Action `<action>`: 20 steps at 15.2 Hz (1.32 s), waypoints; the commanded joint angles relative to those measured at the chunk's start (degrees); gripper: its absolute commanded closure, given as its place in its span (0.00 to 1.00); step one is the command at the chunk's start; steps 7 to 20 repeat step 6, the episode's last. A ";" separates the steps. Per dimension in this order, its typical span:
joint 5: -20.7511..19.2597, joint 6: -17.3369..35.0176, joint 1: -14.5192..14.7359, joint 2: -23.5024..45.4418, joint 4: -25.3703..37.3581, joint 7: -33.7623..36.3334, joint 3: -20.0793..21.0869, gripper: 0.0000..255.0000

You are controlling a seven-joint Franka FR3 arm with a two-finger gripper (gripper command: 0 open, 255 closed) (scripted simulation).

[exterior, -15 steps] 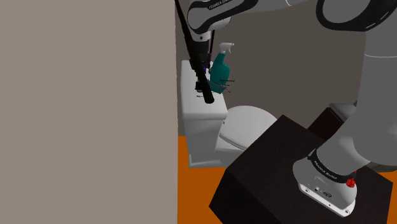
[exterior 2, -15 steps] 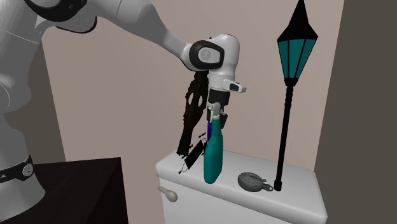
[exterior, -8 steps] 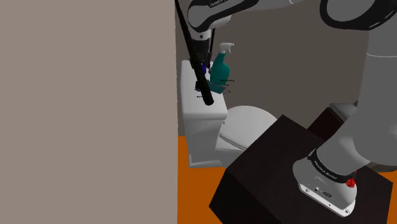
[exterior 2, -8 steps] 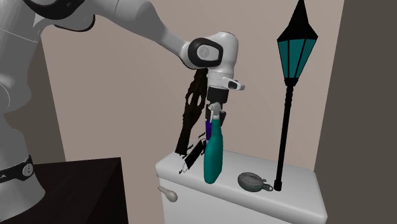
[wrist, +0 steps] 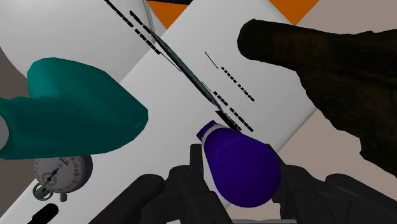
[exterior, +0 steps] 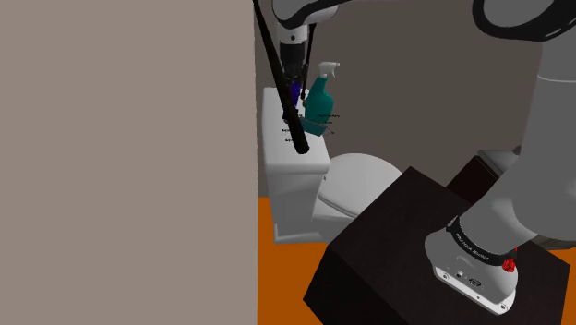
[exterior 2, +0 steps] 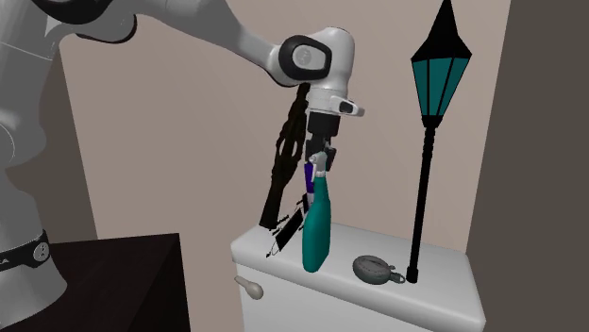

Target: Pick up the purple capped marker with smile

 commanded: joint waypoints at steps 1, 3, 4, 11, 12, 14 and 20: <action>-0.02 -1.40 -0.07 -0.61 0.77 -0.08 -0.04 1.00; -0.03 -2.77 -0.07 -0.98 1.77 -0.06 -0.04 1.00; -0.04 -3.46 -0.07 -1.14 2.29 -0.04 -0.05 1.00; -0.04 -3.56 -0.07 -1.17 2.37 -0.04 -0.05 1.00; -0.04 -3.56 -0.07 -1.17 2.37 -0.04 -0.05 1.00; -0.04 -3.56 -0.07 -1.17 2.37 -0.04 -0.05 1.00; -0.04 -3.56 -0.07 -1.17 2.37 -0.04 -0.05 1.00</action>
